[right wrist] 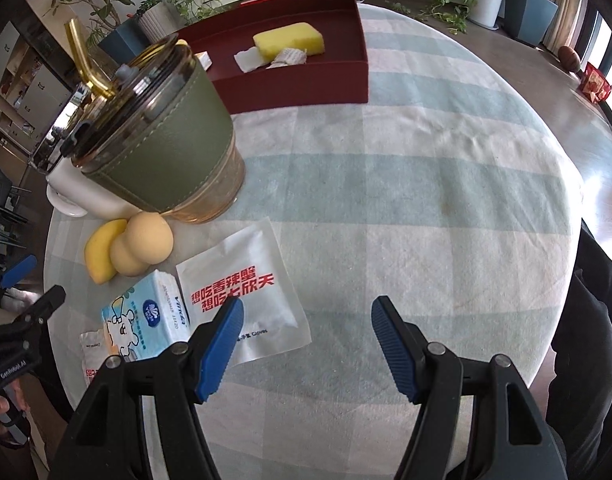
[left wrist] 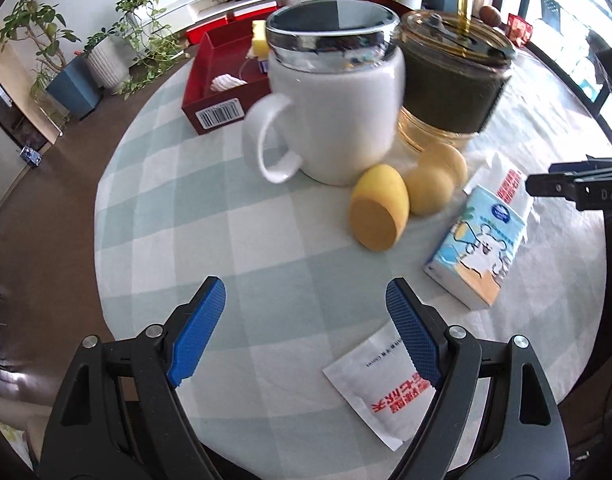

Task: Organize soft objects
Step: 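Grasp a white red-lettered packet with the left tool while the right grasps another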

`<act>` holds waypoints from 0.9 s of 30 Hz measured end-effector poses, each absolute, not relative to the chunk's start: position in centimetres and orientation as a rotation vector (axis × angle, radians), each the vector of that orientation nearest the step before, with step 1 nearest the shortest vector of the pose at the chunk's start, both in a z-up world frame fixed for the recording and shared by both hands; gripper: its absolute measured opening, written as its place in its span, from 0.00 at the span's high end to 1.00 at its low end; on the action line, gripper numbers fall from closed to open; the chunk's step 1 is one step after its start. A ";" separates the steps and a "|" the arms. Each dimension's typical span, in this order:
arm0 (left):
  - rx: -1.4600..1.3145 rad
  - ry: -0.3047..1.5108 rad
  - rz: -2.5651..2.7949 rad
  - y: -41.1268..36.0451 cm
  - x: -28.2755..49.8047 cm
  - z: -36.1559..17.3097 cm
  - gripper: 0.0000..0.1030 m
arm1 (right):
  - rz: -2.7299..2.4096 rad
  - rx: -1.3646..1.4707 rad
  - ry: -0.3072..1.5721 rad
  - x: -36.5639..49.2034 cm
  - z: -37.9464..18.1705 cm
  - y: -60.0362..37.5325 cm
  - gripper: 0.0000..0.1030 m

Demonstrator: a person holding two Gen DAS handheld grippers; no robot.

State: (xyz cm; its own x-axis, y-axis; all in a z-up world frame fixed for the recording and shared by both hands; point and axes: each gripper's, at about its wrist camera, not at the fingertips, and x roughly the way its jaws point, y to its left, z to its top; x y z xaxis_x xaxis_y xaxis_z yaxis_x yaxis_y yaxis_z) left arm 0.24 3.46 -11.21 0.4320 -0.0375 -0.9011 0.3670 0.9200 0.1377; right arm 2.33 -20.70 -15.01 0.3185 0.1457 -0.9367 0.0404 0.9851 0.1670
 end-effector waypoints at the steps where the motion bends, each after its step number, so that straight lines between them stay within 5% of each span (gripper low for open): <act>1: 0.342 1.108 -0.267 3.1 -0.2 -11.4 0.20 | 0.074 0.168 1.247 2.4 -15.1 -20.5 0.33; 27: 0.318 1.192 -0.318 -0.8 -5.6 -14.3 0.19 | 0.139 -0.020 1.275 3.7 -16.4 -14.3 0.29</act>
State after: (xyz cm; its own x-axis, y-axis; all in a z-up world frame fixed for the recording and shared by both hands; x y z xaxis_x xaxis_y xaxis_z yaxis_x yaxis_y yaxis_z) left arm -5.56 -0.75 -14.30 0.3368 -0.0731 -0.9387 0.4037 0.9119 0.0738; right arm 3.67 -14.33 -16.42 0.2841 0.0927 -0.9543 -0.1148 0.9914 0.0622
